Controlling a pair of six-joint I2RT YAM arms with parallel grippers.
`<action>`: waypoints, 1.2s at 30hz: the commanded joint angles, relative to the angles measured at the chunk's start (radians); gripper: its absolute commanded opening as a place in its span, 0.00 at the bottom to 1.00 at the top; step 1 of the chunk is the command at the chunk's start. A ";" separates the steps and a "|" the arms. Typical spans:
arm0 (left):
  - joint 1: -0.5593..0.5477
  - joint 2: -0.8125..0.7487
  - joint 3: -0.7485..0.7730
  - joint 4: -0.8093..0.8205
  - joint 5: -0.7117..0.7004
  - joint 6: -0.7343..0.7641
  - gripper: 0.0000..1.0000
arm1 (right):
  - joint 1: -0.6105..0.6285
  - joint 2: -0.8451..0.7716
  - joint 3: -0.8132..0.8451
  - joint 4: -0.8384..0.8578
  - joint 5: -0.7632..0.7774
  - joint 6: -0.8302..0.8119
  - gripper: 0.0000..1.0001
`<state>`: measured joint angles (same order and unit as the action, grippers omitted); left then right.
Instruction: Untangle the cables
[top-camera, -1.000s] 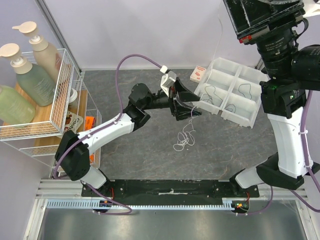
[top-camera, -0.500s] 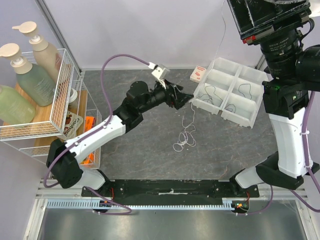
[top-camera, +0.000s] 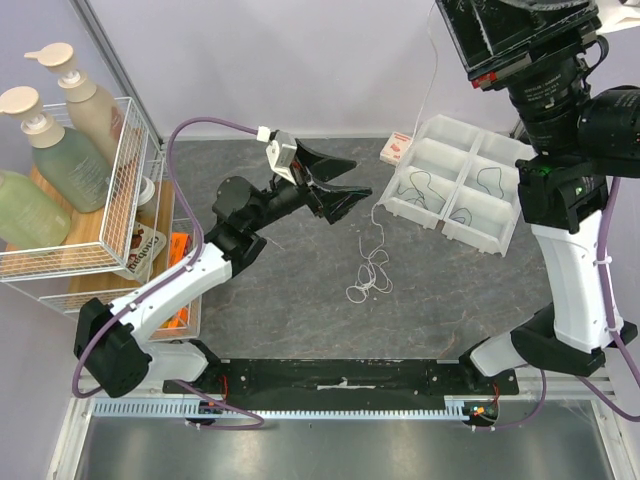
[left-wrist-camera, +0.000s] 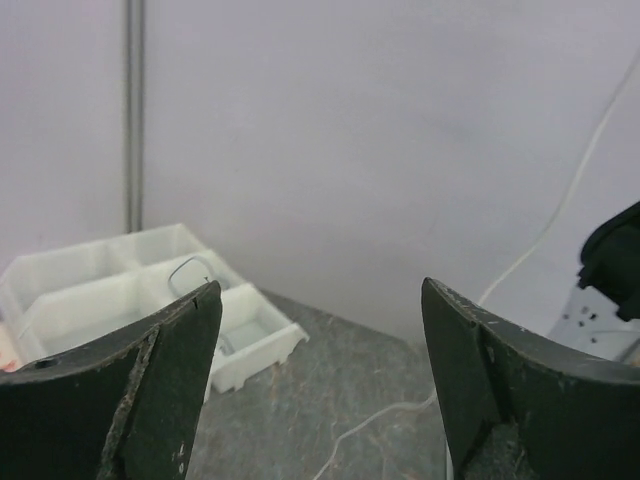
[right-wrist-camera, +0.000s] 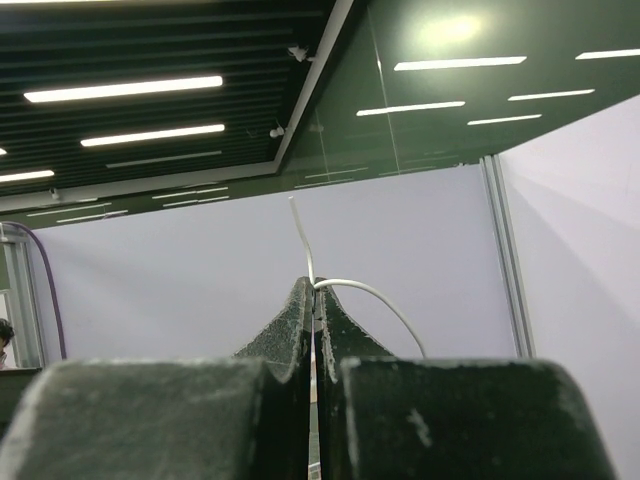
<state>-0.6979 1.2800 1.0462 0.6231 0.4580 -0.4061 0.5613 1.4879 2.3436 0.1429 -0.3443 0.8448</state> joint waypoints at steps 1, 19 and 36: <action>-0.005 0.024 0.104 0.178 0.157 -0.099 0.87 | 0.003 -0.031 -0.049 0.037 -0.007 -0.001 0.00; -0.120 0.176 0.302 -0.121 0.088 0.075 0.55 | 0.005 0.011 0.039 0.049 -0.006 0.060 0.00; -0.081 0.596 0.066 0.007 0.040 0.159 0.08 | 0.006 0.069 0.178 0.113 0.067 0.151 0.00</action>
<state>-0.8108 1.7733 1.0737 0.5339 0.5251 -0.2901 0.5613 1.5539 2.4744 0.2142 -0.3080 0.9520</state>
